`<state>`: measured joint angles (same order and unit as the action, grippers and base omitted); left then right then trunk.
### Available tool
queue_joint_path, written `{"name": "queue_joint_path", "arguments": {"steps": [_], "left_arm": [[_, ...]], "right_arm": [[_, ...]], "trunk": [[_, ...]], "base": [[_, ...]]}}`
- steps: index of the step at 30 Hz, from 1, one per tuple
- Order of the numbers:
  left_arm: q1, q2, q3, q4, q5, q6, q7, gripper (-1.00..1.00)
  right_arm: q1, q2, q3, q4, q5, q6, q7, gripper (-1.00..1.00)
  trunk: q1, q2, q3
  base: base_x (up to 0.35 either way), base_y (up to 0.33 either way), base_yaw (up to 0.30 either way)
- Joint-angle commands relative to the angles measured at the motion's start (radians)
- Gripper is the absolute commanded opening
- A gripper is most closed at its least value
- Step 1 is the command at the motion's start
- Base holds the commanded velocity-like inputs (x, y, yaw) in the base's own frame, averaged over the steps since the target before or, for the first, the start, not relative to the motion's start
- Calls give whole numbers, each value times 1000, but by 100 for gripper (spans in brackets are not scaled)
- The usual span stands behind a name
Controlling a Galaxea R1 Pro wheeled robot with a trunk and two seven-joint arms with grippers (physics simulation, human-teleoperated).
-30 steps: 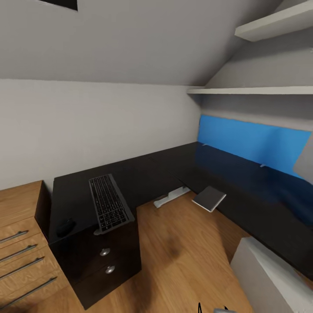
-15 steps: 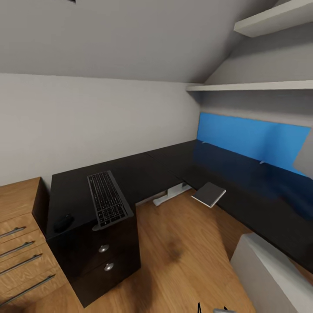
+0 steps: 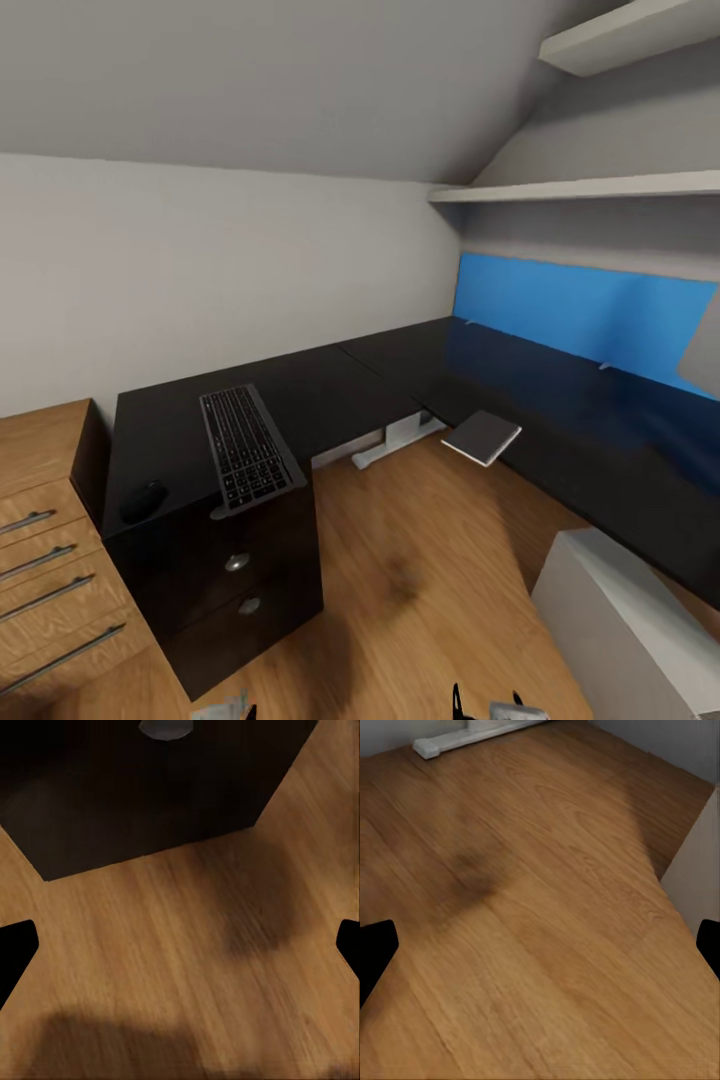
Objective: In the bedroom, organize the workspace by keeping the computer under the desk, ensuring the monitor is on the desk, placing the keyboard on the desk next to the monitor, placing the mouse on the desk next to the keyboard, moving the folder from the swivel chair onto the desk next to the mouse, stacking the notebook on top of the folder with the pen on top of the notebook, and positioning the swivel chair next to the desk.
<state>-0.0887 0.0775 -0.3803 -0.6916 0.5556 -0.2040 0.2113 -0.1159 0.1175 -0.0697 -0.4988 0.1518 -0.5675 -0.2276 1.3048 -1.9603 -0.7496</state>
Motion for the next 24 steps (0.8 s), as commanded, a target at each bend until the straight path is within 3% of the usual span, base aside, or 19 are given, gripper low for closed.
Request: {"name": "queue_joint_path", "arguments": {"steps": [1,2,3,6,11,14,15,16,18,19,20,24], "left_arm": [[-1,21,-8,-79,12,87,10,100],[-1,30,-8,-117,17,139,10,100],[0,58,-5,-252,60,330,13,100],[0,84,3,-363,122,429,16,100],[0,132,16,-479,188,485,17,100],[0,163,19,-533,234,498,17,100],[0,170,19,-544,248,499,18,100],[0,182,20,-561,274,502,18,100],[1,192,21,-574,296,503,18,100],[1,199,21,-583,311,504,19,100],[2,208,21,-594,332,504,19,100],[3,209,20,-593,338,501,19,100]], "right_arm": [[-1,2,-6,-2,11,-19,-4,100],[-1,3,-6,-5,10,-25,-5,100],[-1,11,-6,-58,7,-35,-7,100],[-3,26,-7,-138,0,-23,-8,100],[-35,34,-8,-200,-40,23,-7,100],[-90,36,-11,-230,-105,39,-7,100],[-105,36,-11,-235,-131,42,-7,100],[-132,37,-12,-244,-195,48,-6,100],[-158,36,-12,-251,-273,56,-6,100],[-185,37,-11,-260,-352,69,-6,100],[-268,38,-7,-310,-508,145,-4,100],[-314,40,-7,-384,-561,252,-4,100]], "trunk": [[4,-8,-4],[8,-15,-7],[11,-22,-10],[23,-43,-20],[42,-78,-36],[54,-99,-45],[57,-106,-48],[61,-113,-51],[69,-127,-57],[73,-134,-61],[77,-141,-64],[92,-169,-76]], "base": [[0,0,0],[0,0,0],[0,0,0],[0,0,0],[0,0,0],[0,0,0],[0,0,0],[0,0,0],[0,0,0],[0,0,0],[0,0,0],[0,0,0]]}}
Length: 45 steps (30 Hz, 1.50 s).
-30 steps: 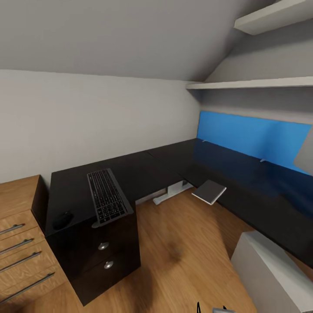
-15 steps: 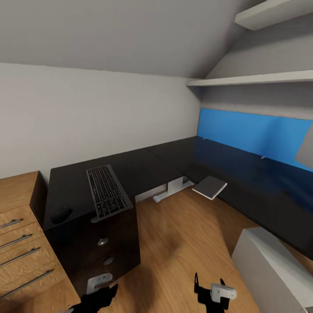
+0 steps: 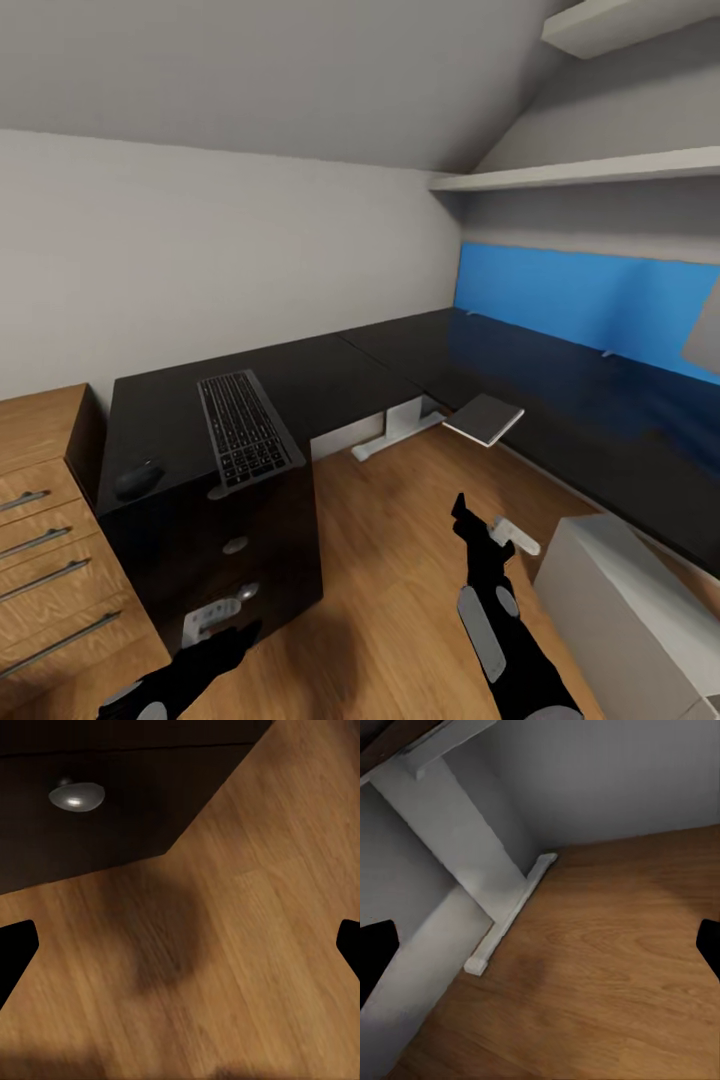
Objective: In the bedroom, organize the workspace by keeping the computer under the desk, ensuring the monitor is on the desk, placing the keyboard on the desk next to the monitor, placing the mouse on the desk next to the keyboard, moving the folder from the swivel chair onto the desk next to the mouse, stacking the notebook on top of the folder with the pen on top of the notebook, and positioning the swivel chair next to the desk.
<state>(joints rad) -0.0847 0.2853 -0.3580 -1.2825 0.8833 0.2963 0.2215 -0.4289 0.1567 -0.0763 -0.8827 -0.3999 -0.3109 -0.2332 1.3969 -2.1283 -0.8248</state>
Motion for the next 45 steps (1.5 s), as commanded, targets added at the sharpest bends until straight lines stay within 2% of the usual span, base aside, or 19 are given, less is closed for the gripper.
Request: {"name": "queue_joint_path", "arguments": {"steps": [1,7,8,11,12,15,17,24,28,32,35,40,45], "left_arm": [[-1,1,-4,0,11,0,9,100],[-1,-2,-7,28,10,-3,20,100],[-1,-2,-7,39,10,-3,21,100],[-1,-3,-7,70,10,-4,21,100],[-1,-3,-8,93,8,-5,21,100],[-1,-5,-10,121,6,-5,20,100],[-1,-9,-18,134,7,-5,21,100],[-1,-53,-77,173,4,-6,25,100],[-1,-62,-89,181,2,-7,24,100],[-1,-65,-93,183,-6,-9,24,100],[-1,-66,-95,184,-8,-11,24,100],[-1,-67,-96,185,-9,-12,24,100],[-1,-66,-96,188,-8,-12,24,100]], "right_arm": [[-5,1,0,-12,-16,10,1,100],[-20,0,-2,-89,-109,58,0,100],[-22,-1,-4,-102,-154,65,1,100],[-23,-3,-4,-118,-241,71,3,100],[-23,-4,-3,-131,-303,73,8,100],[-23,-8,-2,-149,-388,78,27,100],[-22,-14,-3,-162,-419,86,44,100],[-19,-21,-5,-207,-448,116,68,100],[-12,-21,-4,-273,-450,116,77,100],[26,-19,-3,-348,-448,114,82,100],[41,-20,-3,-368,-447,112,84,100],[49,-20,-3,-377,-447,112,93,100],[51,-20,-3,-376,-446,112,135,100]], "trunk": [[4,-8,-4],[27,-50,-23],[31,-57,-26],[42,-78,-36],[46,-85,-39],[57,-106,-48],[65,-120,-54],[92,-169,-76],[107,-197,-89],[123,-225,-101],[134,-246,-111],[134,-246,-111],[134,-246,-111]], "base": [[0,0,0],[0,0,0],[0,0,0],[0,0,0],[0,0,0],[0,0,0],[0,0,0],[0,0,0],[0,0,0],[0,0,0],[0,0,0],[0,0,0],[0,0,0]]}}
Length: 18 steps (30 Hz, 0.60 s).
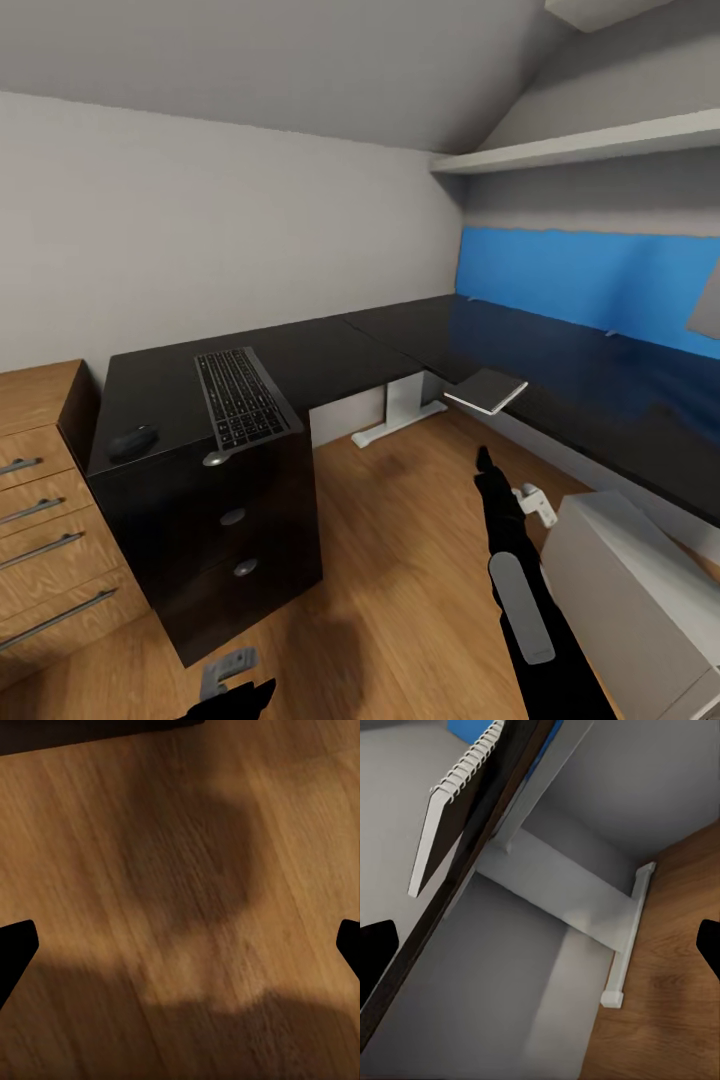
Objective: In the bedroom, organize the workspace by keeping the computer under the desk, ensuring the monitor is on the desk, placing the keyboard on the desk next to the monitor, placing the mouse on the desk next to the keyboard, moving the folder from the swivel chair onto the desk next to the mouse, stacking the notebook on top of the folder with the pen on top of the notebook, and positioning the swivel chair next to the desk.
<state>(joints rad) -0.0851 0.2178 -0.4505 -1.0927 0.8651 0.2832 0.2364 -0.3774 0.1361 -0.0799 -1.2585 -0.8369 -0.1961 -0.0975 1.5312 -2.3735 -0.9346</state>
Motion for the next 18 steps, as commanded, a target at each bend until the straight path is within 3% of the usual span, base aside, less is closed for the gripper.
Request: {"name": "queue_joint_path", "arguments": {"steps": [1,18], "left_arm": [[-1,1,-3,5,10,1,9,100],[-1,0,-5,50,8,0,7,100]], "right_arm": [[0,0,0,0,-8,-4,10,100],[0,3,12,30,75,-40,28,100]], "trunk": [[0,0,-1],[0,0,-1]], "base": [[0,0,0],[0,0,0]]}}
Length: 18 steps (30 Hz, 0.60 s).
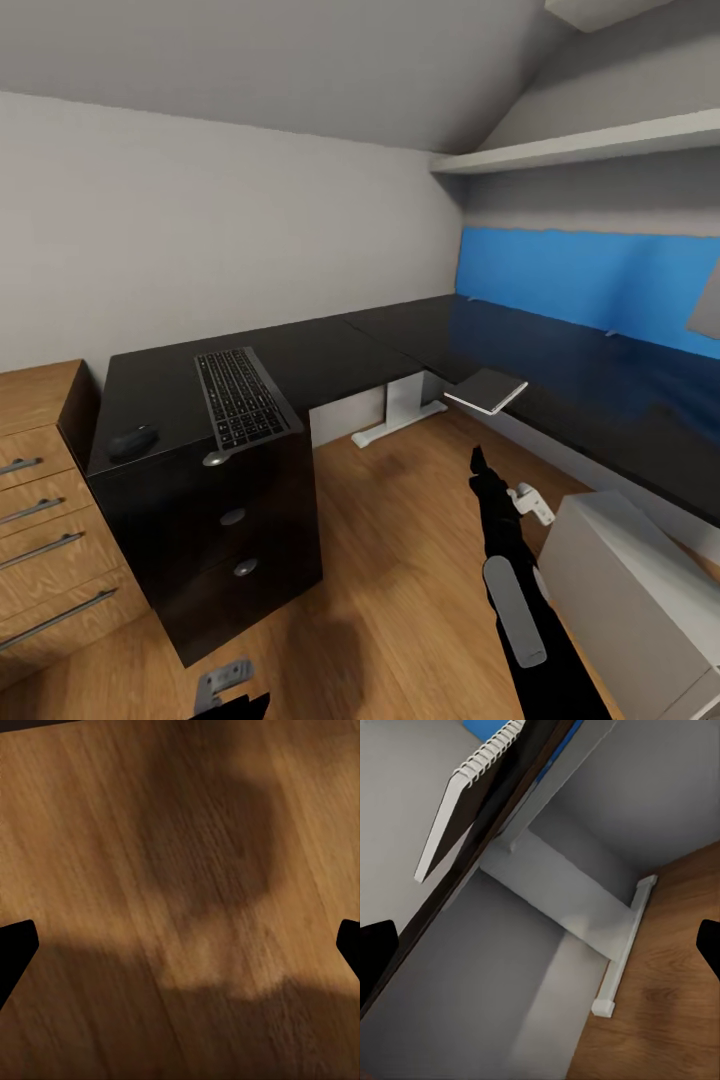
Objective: In the bedroom, organize the workspace by keeping the computer under the desk, ensuring the monitor is on the desk, placing the keyboard on the desk next to the monitor, placing the mouse on the desk next to the keyboard, moving the folder from the swivel chair onto the desk next to the mouse, stacking the notebook on top of the folder with the pen on top of the notebook, and positioning the swivel chair next to the desk.
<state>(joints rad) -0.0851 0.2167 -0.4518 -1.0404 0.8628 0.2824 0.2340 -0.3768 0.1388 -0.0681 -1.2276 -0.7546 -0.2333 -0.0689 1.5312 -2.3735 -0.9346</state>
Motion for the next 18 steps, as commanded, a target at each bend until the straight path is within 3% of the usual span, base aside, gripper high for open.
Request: {"name": "queue_joint_path", "arguments": {"steps": [1,18], "left_arm": [[-1,1,-4,-2,10,0,9,100],[-1,0,-4,-1,10,0,11,100]], "right_arm": [[-1,0,1,0,-7,-3,-1,100],[-1,1,7,1,-6,-4,-6,100]], "trunk": [[0,0,-1],[-58,105,46]], "base": [[0,0,0],[0,0,0]]}}
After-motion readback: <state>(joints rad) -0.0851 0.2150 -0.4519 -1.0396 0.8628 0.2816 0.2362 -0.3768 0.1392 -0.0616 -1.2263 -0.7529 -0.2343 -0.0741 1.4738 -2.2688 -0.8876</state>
